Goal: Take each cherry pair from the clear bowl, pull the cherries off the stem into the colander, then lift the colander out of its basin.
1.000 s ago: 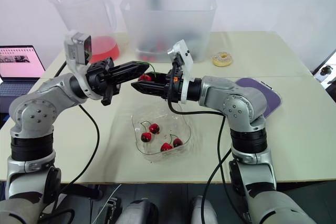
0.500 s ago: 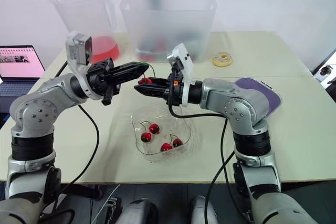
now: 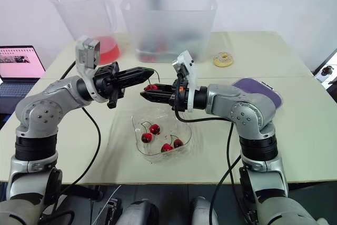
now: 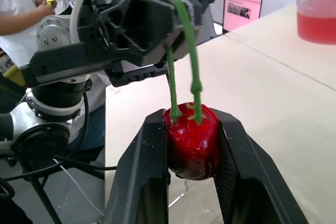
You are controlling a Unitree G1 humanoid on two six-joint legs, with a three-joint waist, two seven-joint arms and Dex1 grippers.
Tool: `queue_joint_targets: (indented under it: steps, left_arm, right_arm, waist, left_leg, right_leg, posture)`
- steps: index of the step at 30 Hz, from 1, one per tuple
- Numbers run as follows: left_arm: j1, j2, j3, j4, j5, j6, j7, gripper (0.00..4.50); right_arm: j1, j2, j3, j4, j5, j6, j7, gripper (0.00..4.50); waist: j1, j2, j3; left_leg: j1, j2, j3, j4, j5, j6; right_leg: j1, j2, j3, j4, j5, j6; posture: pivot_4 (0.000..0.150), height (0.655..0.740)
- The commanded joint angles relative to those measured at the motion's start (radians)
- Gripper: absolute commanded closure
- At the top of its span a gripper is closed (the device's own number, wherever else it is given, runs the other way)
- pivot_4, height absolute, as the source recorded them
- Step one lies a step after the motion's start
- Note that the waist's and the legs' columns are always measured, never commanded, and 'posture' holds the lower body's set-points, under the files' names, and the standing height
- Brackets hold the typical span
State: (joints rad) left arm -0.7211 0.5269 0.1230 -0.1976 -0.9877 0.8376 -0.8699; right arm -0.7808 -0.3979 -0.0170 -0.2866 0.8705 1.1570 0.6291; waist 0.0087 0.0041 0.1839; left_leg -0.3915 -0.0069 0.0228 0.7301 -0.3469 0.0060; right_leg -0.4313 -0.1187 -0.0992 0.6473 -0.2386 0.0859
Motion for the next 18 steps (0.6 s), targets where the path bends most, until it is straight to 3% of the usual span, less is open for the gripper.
queue_joint_targets:
  steps: [1, 13, 18]
  left_arm:
    - [-0.038, -0.003, 0.039, -0.02, -0.012, -0.037, -0.001, 4.5]
    - [-0.038, -0.008, 0.038, -0.025, -0.014, -0.037, 0.005, 4.5]
    - [-0.031, -0.004, 0.042, -0.03, -0.015, -0.038, 0.006, 4.5]
  right_arm:
    - [0.022, -0.011, 0.018, 0.033, 0.005, 0.089, -0.039, 3.82]
    - [0.015, -0.027, -0.018, 0.036, 0.019, 0.114, -0.048, 3.82]
    - [-0.011, -0.156, -0.104, 0.03, 0.02, 0.074, 0.017, 3.82]
  waist:
    - [0.001, 0.0, 0.0]
    - [0.001, 0.0, 0.0]
    - [0.005, 0.0, 0.0]
  left_leg:
    - [0.0, 0.0, 0.0, 0.0, 0.0, 0.0]
    - [0.0, 0.0, 0.001, 0.0, 0.0, 0.0]
    - [-0.001, 0.0, 0.0, 0.0, 0.0, 0.0]
  right_leg:
    - [0.0, 0.0, 0.0, 0.0, 0.0, 0.0]
    - [-0.001, 0.0, 0.001, 0.0, 0.0, 0.0]
    - [-0.001, 0.0, 0.001, 0.0, 0.0, 0.0]
  posture:
    - [0.15, 0.6886]
    - [0.15, 0.6886]
    - [0.15, 0.6886]
